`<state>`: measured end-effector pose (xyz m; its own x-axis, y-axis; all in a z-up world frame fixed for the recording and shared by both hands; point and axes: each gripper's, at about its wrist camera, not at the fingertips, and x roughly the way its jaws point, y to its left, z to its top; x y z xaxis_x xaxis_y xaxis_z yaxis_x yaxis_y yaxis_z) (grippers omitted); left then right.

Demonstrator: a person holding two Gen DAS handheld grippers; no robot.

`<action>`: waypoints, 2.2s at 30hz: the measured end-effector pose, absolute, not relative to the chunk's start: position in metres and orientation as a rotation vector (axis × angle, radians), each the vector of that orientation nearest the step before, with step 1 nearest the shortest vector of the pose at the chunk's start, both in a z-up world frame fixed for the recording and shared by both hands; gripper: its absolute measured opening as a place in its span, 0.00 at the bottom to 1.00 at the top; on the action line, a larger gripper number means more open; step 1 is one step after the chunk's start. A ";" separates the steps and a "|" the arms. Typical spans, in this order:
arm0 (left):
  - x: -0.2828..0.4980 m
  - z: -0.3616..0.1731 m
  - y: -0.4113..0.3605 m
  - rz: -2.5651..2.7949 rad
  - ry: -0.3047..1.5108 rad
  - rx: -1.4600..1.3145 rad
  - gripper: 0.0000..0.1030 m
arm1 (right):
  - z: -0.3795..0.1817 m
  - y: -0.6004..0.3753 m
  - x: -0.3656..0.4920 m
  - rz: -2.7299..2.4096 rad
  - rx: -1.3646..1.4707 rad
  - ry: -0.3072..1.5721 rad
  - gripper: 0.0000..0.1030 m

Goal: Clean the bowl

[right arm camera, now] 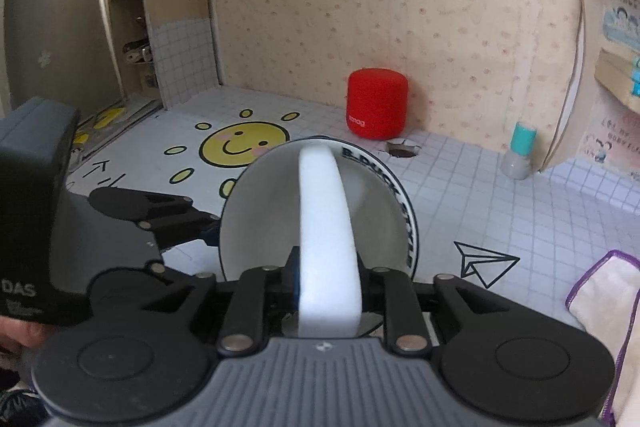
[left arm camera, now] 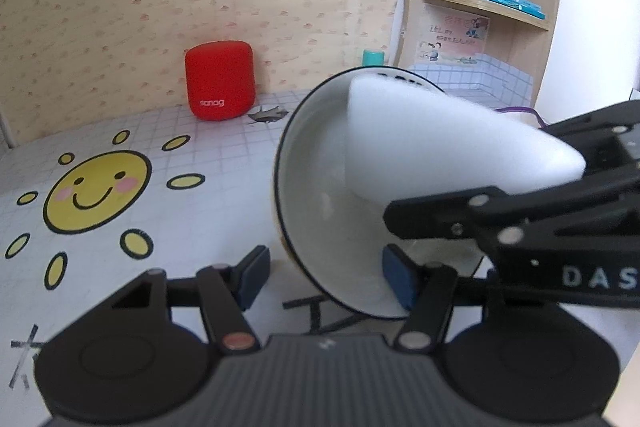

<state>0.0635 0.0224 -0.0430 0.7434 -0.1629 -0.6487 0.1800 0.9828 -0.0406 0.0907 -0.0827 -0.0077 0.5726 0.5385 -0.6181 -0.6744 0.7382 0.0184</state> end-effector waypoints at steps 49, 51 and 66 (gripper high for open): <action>0.047 -0.045 0.035 -0.144 0.704 0.035 0.59 | 0.001 -0.094 0.073 0.699 -0.073 0.602 0.18; 0.050 -0.045 0.040 -0.149 0.702 0.028 0.59 | 0.002 -0.093 0.071 0.698 -0.091 0.598 0.18; 0.039 -0.046 0.039 -0.155 0.691 -0.002 0.55 | 0.014 -0.088 0.059 0.614 -0.165 0.540 0.18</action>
